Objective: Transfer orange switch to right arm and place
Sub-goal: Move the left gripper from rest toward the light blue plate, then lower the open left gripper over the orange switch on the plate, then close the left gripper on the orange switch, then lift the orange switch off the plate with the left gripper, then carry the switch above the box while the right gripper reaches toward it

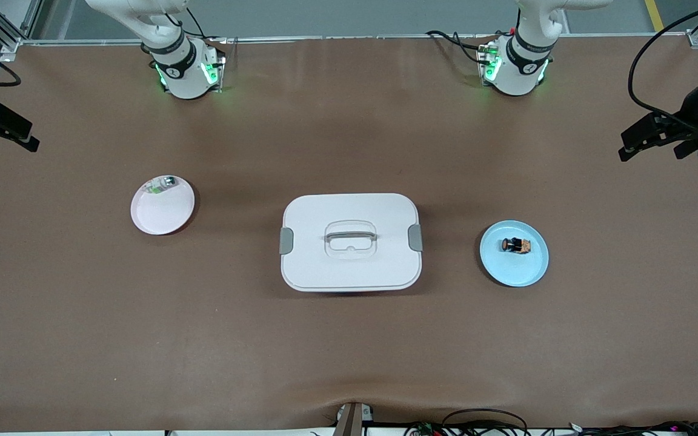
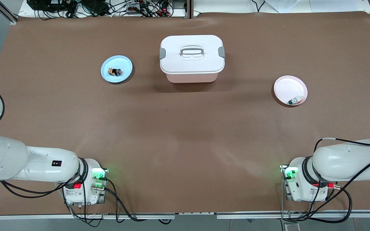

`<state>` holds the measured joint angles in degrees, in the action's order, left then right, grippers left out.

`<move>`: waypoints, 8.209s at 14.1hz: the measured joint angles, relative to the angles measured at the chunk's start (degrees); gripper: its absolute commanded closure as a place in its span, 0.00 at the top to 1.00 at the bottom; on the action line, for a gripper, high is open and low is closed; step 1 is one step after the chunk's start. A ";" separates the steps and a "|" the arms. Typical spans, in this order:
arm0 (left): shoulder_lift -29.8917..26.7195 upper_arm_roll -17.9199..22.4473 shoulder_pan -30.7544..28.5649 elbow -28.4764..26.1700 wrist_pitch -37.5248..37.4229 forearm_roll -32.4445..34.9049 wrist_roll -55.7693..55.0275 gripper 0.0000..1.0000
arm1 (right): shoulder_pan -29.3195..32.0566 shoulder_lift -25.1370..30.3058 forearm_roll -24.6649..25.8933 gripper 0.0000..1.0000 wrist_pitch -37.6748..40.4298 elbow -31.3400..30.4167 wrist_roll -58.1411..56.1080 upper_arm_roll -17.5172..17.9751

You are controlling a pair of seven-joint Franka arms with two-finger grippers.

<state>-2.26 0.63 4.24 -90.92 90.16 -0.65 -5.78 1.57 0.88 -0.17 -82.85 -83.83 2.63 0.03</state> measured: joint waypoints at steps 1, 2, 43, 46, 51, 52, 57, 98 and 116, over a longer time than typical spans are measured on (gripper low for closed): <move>0.00 0.00 0.00 0.00 0.00 0.00 0.00 1.00 | -0.16 -0.08 -0.01 1.00 -0.26 -0.01 0.00 0.04; 0.00 0.00 0.00 0.00 0.00 0.00 0.00 1.00 | -0.35 -0.29 -0.02 1.00 -1.00 -0.02 0.00 0.06; 27.97 -3.18 0.63 -22.38 41.23 -0.52 14.93 1.00 | 3.09 -2.85 0.13 1.00 -6.50 -0.03 0.25 -0.97; 29.73 -3.20 0.64 -22.37 43.25 -1.59 14.97 1.00 | 3.28 -3.07 0.13 1.00 -6.67 -0.03 0.25 -0.97; 31.33 -3.20 0.61 -22.33 44.40 -1.71 14.97 1.00 | 3.25 -3.69 0.13 1.00 -7.51 -0.02 0.25 -0.78; 31.63 -3.21 0.62 -22.33 44.87 -1.72 14.97 1.00 | 3.25 -3.71 0.13 1.00 -7.91 -0.02 0.25 -0.71; 33.21 -3.21 0.63 -22.32 45.76 -1.78 14.97 1.00 | 3.24 -4.30 0.51 1.00 -8.76 -0.02 0.24 -0.62; 15.71 -14.65 1.02 6.88 -1.97 -33.96 -62.99 0.28 | 2.82 -6.24 -16.15 1.00 -1.87 -0.32 2.70 0.06; 21.68 -17.48 22.51 8.45 41.10 -43.15 -102.71 0.27 | -21.35 3.23 -33.03 1.00 -23.12 -12.82 24.34 1.00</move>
<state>19.43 -16.84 26.75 -82.47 131.26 -43.79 -108.50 -19.78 4.11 -33.21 -105.97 -96.65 26.97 1.03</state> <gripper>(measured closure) 0.273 0.000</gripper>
